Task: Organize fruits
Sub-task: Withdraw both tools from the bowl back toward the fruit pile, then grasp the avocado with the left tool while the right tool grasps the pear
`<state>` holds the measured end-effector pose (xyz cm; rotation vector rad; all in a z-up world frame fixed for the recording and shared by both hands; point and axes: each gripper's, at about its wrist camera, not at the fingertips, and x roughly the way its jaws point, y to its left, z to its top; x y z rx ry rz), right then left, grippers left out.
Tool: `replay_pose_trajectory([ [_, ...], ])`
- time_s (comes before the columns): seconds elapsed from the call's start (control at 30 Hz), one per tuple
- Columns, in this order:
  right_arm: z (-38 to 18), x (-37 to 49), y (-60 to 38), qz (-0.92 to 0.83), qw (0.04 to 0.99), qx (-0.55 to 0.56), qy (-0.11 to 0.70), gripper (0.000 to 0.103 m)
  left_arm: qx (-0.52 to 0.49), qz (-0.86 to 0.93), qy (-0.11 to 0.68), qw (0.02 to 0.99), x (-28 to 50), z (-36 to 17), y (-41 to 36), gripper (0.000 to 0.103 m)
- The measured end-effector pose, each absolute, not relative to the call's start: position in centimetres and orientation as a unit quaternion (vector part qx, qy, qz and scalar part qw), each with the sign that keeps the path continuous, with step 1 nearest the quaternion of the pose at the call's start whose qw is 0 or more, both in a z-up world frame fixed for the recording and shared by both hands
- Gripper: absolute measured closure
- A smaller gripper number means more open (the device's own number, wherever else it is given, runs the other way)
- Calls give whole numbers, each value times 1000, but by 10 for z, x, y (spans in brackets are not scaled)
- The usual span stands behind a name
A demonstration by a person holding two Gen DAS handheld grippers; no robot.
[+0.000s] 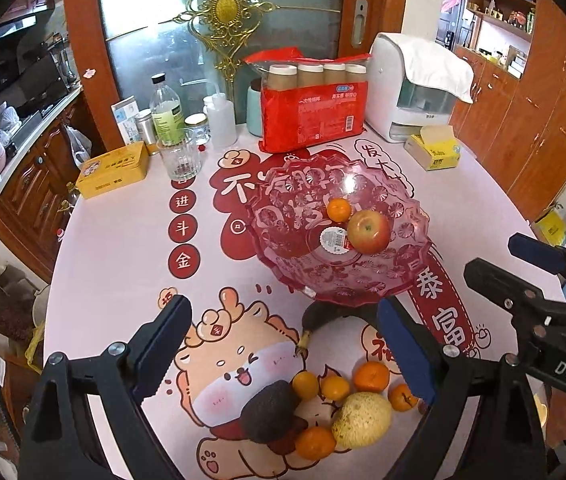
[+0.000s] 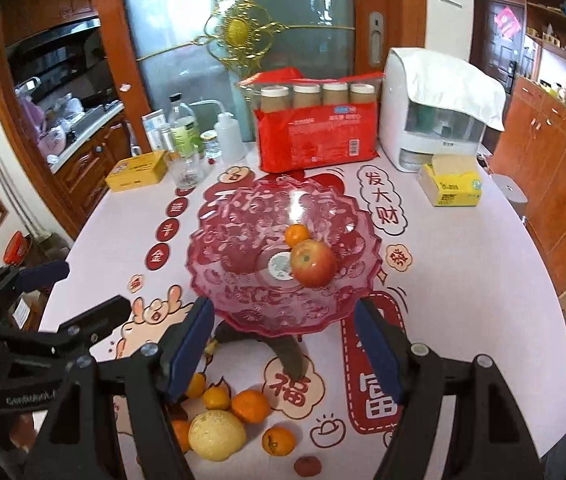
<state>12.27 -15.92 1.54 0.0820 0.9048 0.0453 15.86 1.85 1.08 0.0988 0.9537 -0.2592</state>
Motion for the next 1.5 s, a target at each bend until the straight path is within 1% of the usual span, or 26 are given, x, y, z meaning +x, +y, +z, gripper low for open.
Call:
replay_pose_trajectory([
  [0.3,14,97,-138,63,900,21,430,30,28,-73,471,879,131,4,47,10],
  [0.47,7,82,-133,85,894,16,440,30,27,-40,485,873,109,-7,55,10],
  [0.6,0,71,-129,90,889,-11,450,30,26,-18,498,867,88,-14,57,10],
  [0.7,-9,60,-127,105,883,-17,457,30,32,-6,507,862,74,-20,57,10],
  [0.9,-43,50,-126,116,865,5,488,30,46,-1,525,850,61,-38,55,10],
  [1.07,-67,51,-124,107,849,23,516,30,54,-19,541,839,75,-62,55,10],
  [1.3,-101,58,-114,77,827,76,552,30,78,-69,590,801,106,-108,56,10],
  [1.5,-122,64,-110,33,811,108,574,30,103,-111,606,781,128,-134,54,10],
])
